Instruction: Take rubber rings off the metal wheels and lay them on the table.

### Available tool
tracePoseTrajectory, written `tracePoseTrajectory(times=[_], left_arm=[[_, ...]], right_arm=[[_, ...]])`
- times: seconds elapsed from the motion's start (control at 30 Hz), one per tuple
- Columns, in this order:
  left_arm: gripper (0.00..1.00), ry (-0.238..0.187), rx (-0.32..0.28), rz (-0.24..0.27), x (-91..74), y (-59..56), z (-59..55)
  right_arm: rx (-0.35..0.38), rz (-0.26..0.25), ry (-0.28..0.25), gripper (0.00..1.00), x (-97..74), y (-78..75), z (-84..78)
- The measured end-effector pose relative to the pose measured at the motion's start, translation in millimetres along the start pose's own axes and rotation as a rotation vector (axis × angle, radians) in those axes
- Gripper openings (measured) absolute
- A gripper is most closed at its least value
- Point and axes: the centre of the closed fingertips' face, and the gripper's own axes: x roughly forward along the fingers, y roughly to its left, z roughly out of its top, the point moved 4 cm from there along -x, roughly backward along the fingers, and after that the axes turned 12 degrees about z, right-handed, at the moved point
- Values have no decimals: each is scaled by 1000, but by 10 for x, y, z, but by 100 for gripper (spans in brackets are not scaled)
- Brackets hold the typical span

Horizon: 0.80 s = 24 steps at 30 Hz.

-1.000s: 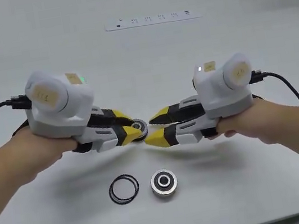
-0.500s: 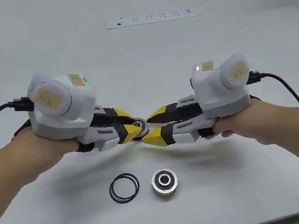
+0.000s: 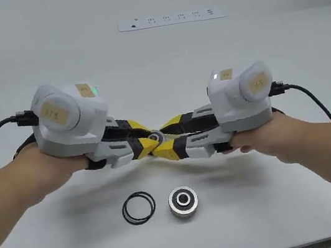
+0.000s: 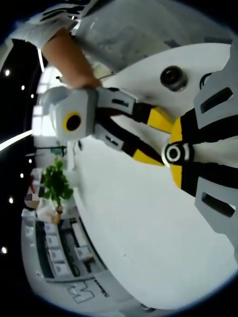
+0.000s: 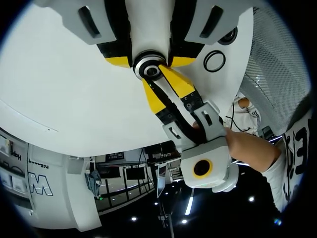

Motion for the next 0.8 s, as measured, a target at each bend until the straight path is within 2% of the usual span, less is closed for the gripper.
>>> tracePoseTrajectory(times=[0.2,0.37,0.8], left_arm=[[14,-5,-4,5,-1,-2,-3],[14,-5,-6,8,-2,-3,-5],[13,-5,-12,17,-4,-8,-8]], right_arm=[[-7,-12,2,25,9,-4,-16],[-24,-19,27,24,5,-3,-57],[-16,-27,34,19,-58,13,-71]])
